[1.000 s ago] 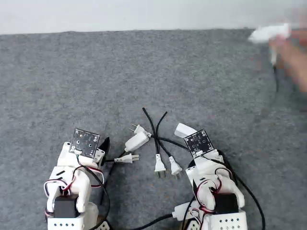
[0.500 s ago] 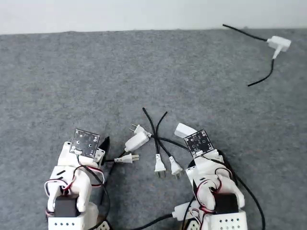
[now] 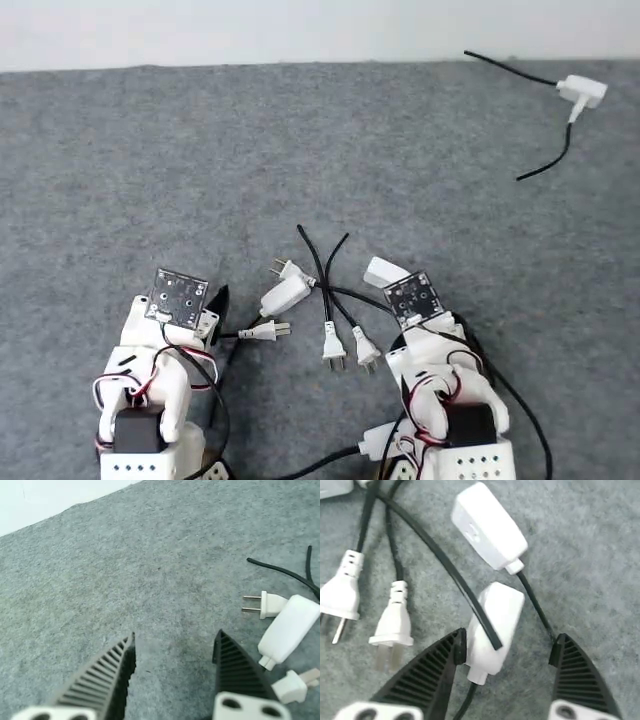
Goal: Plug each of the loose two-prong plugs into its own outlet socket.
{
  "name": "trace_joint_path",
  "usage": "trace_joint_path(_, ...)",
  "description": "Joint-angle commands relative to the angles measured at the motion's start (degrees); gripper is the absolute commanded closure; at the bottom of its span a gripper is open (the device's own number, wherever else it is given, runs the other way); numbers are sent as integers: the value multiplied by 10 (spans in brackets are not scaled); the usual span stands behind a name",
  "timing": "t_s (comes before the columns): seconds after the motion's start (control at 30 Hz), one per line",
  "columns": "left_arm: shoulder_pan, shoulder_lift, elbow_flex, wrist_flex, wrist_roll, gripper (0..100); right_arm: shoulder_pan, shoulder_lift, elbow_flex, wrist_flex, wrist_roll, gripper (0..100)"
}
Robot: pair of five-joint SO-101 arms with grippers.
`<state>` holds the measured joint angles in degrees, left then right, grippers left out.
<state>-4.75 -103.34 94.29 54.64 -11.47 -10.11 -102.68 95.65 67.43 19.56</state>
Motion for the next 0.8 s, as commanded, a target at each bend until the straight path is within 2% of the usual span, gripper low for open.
trace_joint_path(0.0, -3, -4, -8, -1, 4, 753, -6, 5, 2, -11, 7, 720)
trace_joint_path(0.1, -2, -4, -8, -2, 4, 753, 32, 0, -49, -3, 8, 720)
trace_joint_path(0.27, -3, -4, -8, -2, 4, 753, 155, -14, -168, 17, 7, 718)
trace_joint_path(0.37, -2, -4, -8, -2, 4, 753, 192, -11, -230, 14, 8, 718)
trace_joint_path(0.5, -2, -4, -8, -2, 4, 753, 191, -10, -306, 39, 9, 718)
trace_joint_path(0.6, -2, -4, -8, -2, 4, 753, 159, 4, -339, 60, 50, 718)
trace_joint_path(0.77, -2, -4, -8, -2, 4, 753, 136, 144, -392, 50, 77, 720)
